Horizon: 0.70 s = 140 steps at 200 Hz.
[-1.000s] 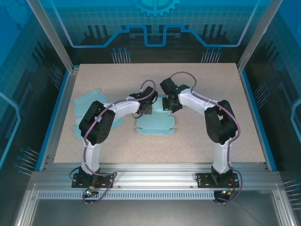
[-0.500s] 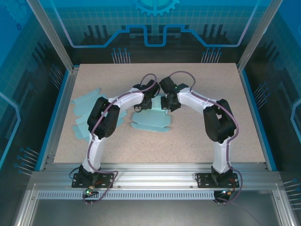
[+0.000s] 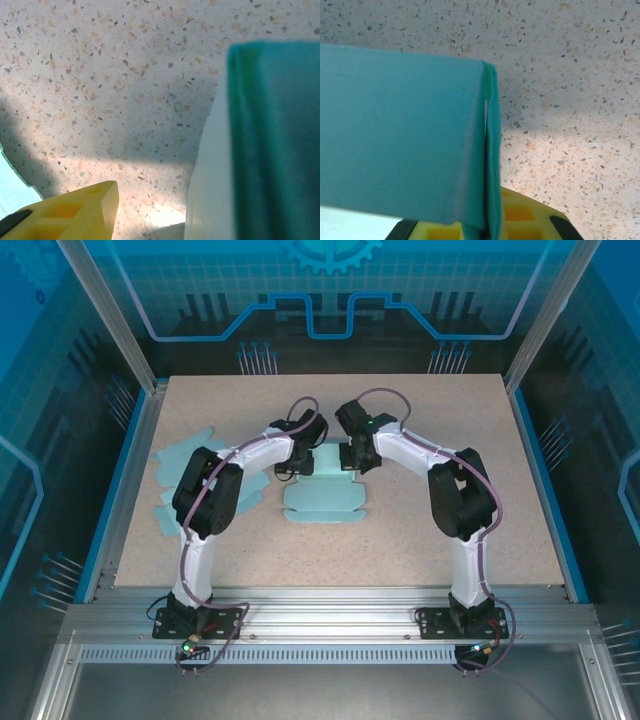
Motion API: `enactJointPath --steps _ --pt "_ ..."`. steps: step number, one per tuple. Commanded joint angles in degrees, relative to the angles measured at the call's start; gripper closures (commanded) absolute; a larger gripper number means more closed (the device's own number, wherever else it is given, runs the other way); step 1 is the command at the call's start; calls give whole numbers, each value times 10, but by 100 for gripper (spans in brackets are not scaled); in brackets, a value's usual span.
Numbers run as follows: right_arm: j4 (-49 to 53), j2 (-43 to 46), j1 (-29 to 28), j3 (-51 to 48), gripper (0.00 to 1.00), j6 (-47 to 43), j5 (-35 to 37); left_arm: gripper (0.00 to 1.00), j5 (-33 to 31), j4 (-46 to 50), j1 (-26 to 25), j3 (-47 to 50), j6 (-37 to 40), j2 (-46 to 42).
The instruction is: Fold the paper box
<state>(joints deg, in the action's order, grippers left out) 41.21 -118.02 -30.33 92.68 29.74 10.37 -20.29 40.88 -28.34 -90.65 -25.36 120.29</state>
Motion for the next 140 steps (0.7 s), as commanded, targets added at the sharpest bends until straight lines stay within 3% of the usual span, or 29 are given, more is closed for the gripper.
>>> enactJointPath --steps 1,65,140 --pt "72 -35 -2 4 100 -23 17 45 48 -19 0 22 7 -58" --pt "172 -68 -1 49 100 -101 33 20 180 -128 0 117 -13 -205" --pt "257 -115 -2 98 88 -171 38 18 199 -201 65 226 -50 -342"
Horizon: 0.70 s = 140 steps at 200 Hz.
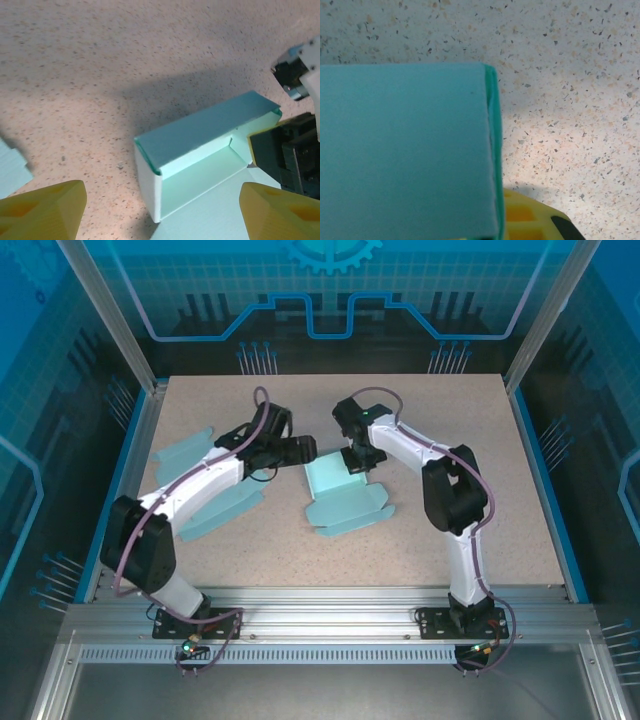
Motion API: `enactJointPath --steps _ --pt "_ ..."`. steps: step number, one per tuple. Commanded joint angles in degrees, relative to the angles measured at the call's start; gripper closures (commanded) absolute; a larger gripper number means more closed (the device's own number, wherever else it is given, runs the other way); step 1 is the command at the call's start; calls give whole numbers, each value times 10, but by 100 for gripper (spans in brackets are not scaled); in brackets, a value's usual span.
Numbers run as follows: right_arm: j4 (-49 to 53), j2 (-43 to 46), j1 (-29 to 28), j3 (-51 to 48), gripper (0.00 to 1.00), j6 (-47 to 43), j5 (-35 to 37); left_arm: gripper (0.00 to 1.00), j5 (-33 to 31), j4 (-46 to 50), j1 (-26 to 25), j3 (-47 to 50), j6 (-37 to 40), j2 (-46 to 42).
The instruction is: Fold the paper box
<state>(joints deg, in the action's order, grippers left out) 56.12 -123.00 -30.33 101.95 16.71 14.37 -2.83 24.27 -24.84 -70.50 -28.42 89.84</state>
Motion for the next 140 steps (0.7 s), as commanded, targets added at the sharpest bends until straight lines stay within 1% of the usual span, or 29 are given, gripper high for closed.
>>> enactJointPath --steps 1,17,31,35,62,76,99,111,122,140 --pt "109 -66 -2 7 88 -41 -2 18 24 -35 31 25 -19 -39" --pt "123 -87 -2 36 86 -49 -1 18 23 -35 46 36 -17 -49" --pt "131 -100 -2 64 83 -54 -1 19 25 -39 55 47 -18 -54" --pt "135 -118 -2 74 82 -54 0 18 26 -41 57 50 -18 -55" --pt "162 -163 -1 145 82 -60 11 18 30 -49 65 58 -18 -55" --pt "176 -181 0 176 85 -63 17 19 35 -51 68 61 -17 -54" --pt "182 -191 0 186 85 -65 30 19 36 -56 73 68 -16 -55" --pt "182 -193 -1 180 89 -63 48 19 37 -60 74 71 -15 -57" --pt "180 -196 -5 169 95 -61 77 19 39 -65 75 74 -15 -59" --pt "187 -212 -15 154 95 -50 148 19 41 -71 76 77 -13 -60"
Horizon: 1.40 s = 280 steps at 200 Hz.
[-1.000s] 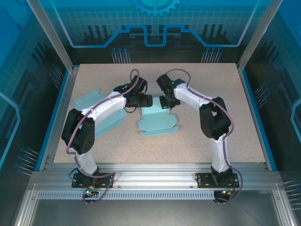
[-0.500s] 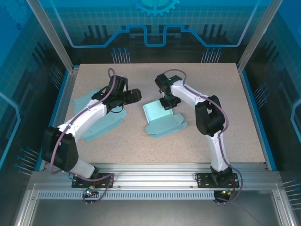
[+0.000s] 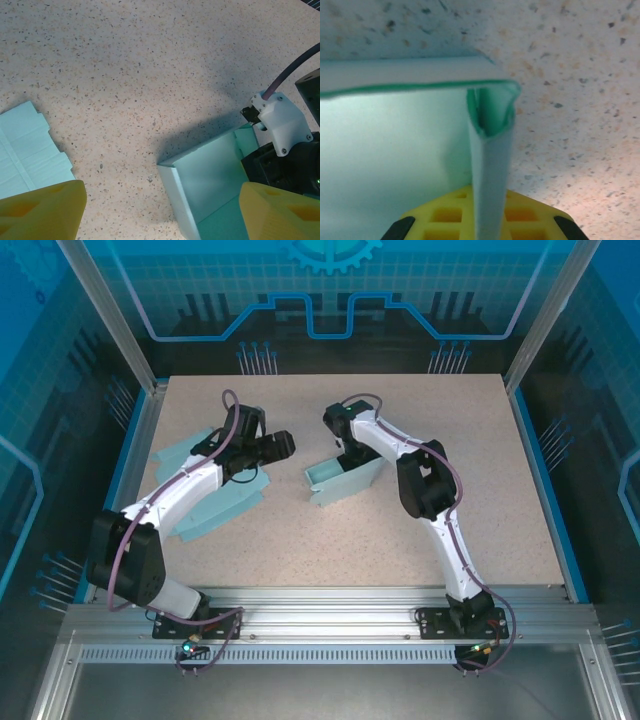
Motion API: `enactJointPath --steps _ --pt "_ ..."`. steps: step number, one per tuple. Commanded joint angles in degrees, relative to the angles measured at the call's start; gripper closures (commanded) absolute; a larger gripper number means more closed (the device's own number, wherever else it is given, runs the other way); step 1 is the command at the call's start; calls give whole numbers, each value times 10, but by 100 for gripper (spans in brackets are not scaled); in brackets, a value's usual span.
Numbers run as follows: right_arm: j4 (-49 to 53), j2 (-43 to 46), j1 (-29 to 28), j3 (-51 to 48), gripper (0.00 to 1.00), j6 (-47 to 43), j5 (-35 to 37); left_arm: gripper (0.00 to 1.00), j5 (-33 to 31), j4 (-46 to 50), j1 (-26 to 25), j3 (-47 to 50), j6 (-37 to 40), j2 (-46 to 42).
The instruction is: Fold the paper box
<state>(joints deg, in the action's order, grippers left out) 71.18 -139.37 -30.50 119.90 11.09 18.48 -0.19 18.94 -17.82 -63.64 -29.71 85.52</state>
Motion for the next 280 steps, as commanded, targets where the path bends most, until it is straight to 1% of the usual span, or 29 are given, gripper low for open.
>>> enactJointPath --steps 1,18,47,66,80,101,131,152,160,170,189,202,215,244,268,280 --pt "37 -49 -15 -25 95 6 109 19 15 -18 7 8 1 -16" --pt "39 -71 -26 -32 96 16 155 19 17 -21 6 7 2 -12" --pt "18 -82 -37 -43 98 35 171 19 16 -24 7 8 4 -11" --pt "5 -90 -57 -39 100 25 187 19 2 -22 7 10 8 -11" --pt "-5 -98 -72 -36 100 6 201 18 -12 -18 7 11 10 -13" --pt "-30 -98 -88 -46 100 -41 198 18 -34 -10 7 14 15 -14" --pt "-92 -72 -114 -100 100 -131 222 16 -57 -2 7 23 16 -15" --pt "-106 -53 -115 -109 100 -146 209 13 -60 -7 7 31 13 -18" --pt "-105 -45 -115 -105 95 -144 209 11 -59 -9 7 35 11 -18" --pt "-99 -34 -115 -98 85 -144 209 9 -59 -10 7 38 10 -21" --pt "-89 -9 -115 -77 61 -142 208 7 -59 -8 7 40 14 -22" --pt "-85 9 -115 -63 48 -144 206 7 -61 -5 7 40 16 -25" --pt "-79 23 -115 -45 37 -144 205 7 -63 -4 7 41 17 -28" --pt "-70 43 -115 -12 22 -149 196 6 -59 -2 7 44 21 -30" --pt "-51 53 -117 16 17 -148 196 6 -58 3 7 47 24 -28" --pt "-46 58 -120 26 14 -149 193 8 -61 6 7 50 27 -27"
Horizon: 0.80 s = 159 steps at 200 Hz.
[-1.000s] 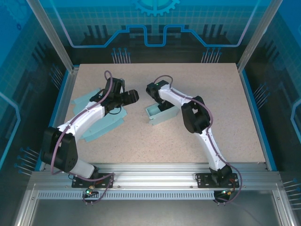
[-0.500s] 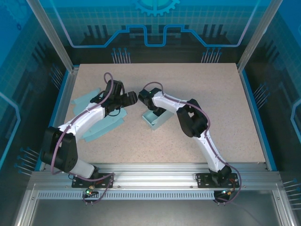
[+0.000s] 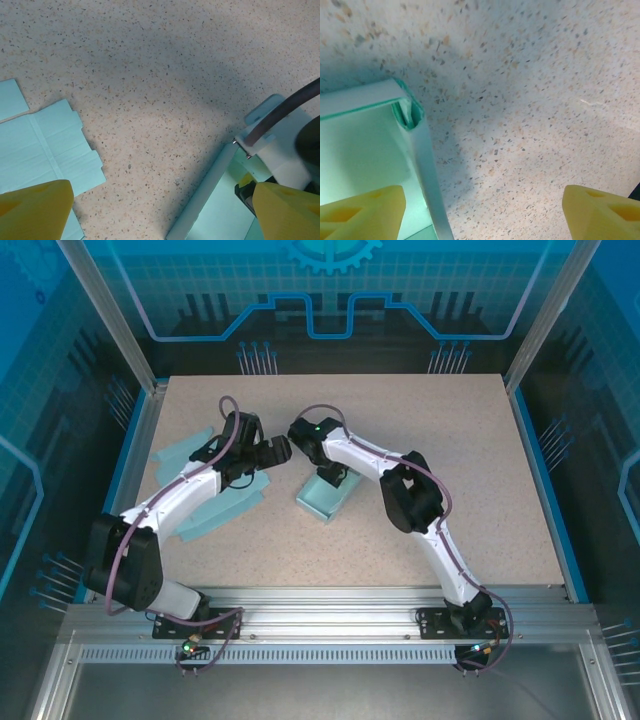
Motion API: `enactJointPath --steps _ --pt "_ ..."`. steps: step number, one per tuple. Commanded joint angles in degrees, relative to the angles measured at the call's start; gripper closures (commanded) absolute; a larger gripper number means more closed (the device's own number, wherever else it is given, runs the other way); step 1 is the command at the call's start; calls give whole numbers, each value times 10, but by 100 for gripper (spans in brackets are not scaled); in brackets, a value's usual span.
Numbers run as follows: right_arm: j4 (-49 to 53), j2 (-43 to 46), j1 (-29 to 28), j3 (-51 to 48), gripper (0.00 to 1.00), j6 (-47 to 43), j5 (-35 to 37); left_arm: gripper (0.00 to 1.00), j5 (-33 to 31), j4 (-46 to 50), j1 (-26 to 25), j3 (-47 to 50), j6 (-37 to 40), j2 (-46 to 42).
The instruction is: Fold the paper box
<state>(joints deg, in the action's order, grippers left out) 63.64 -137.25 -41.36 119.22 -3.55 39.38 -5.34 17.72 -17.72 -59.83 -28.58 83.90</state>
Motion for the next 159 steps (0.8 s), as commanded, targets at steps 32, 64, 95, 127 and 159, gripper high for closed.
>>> enactJointPath --steps 32,64,95,127,159 --pt "36 113 -21 49 0 8 -34 17 -26 33 6 18 28 1" --pt "43 193 -28 38 0 51 -52 23 -28 38 -1 17 44 33" --pt "12 297 -28 -61 0 141 -26 25 -63 39 -27 7 63 82" --pt "-2 397 -24 -191 0 265 29 31 -98 43 -39 -7 72 124" --pt "-7 496 -12 -302 0 363 51 34 -99 39 -50 -20 86 151"
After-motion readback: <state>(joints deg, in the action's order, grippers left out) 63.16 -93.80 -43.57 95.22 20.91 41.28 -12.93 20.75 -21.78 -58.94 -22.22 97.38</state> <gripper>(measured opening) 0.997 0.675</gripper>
